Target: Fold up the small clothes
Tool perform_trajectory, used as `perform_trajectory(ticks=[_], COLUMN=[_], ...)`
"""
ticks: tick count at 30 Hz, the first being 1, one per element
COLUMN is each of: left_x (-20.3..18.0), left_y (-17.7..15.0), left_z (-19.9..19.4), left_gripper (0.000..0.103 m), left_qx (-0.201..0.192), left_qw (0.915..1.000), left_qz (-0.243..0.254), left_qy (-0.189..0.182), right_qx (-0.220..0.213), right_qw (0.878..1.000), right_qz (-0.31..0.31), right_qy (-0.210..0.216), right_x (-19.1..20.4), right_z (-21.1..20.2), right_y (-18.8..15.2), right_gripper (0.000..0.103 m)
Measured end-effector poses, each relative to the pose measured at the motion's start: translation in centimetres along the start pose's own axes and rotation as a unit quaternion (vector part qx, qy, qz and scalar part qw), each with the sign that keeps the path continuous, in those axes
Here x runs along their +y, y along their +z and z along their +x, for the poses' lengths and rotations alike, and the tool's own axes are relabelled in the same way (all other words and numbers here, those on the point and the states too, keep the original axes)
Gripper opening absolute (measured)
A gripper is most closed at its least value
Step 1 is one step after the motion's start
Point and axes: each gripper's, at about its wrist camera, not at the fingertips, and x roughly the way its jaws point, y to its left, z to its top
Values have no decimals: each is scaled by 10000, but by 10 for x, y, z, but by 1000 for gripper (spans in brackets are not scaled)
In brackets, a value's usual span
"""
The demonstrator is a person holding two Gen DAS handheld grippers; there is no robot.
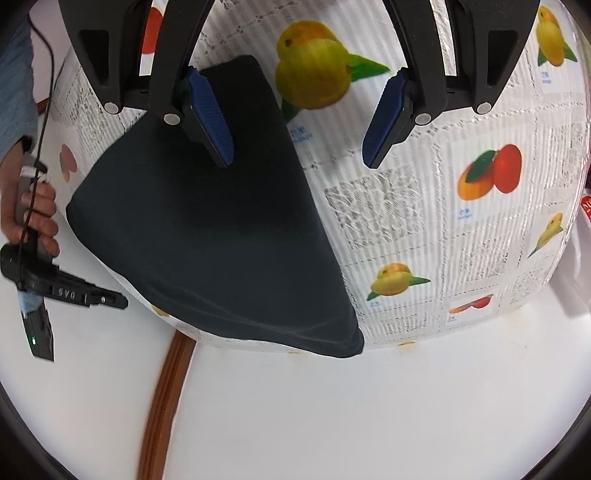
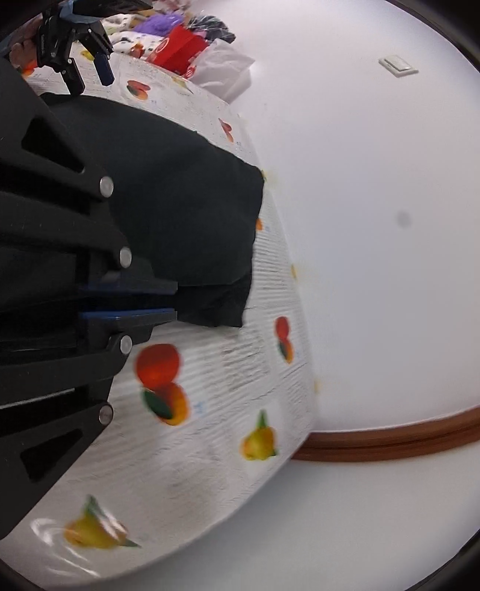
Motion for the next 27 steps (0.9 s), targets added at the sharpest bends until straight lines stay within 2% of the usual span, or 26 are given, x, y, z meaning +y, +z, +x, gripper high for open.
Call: perform_trajectory(ticks=[1,2,6,10,12,13,14,16,19,20,22,24,27], left_x=[2,4,7,5,3,3,2,0,0,0,-3,-4,-3], left_y=[2,6,17,24,25,26,25,23,23,25,26,26,23], left_z=[1,3,8,21,27,30,33,36,36,37,38,37,32], left_gripper=[71,70,70,70,70,70,72,73,73,73,73,73,73], left_qx=[1,3,-19,43,45,59,67,71,73,75,84,71,60], left_qw=[10000,10000,9999,9997,9995,9995,9996,9997,9996,9996,9997,9998,9999], left_qz=[-24,-51,-113,-176,-182,-179,-168,-113,-127,-132,-87,-49,-31], left_qy=[12,20,-3,-192,-240,-246,-217,-187,-237,-221,-192,-158,-142], right_qx=[95,201,522,1166,1302,1300,1206,877,211,246,531,599,594], right_qw=[9999,9997,9979,9930,9905,9897,9907,9942,9956,9951,9957,9962,9966], right_qz=[-61,-158,-370,120,348,434,391,172,401,431,406,314,333], right_qy=[6,-10,-96,109,262,406,493,598,821,850,635,548,462], right_x=[2,6,17,8,5,4,6,7,-14,-16,-13,-7,-7], right_z=[4,11,46,102,118,123,124,111,83,84,96,101,99], right_y=[8,17,41,53,54,54,55,58,66,67,64,62,64], right_gripper=[40,47,47,47,41,24,2,3,3,3,3,4,12])
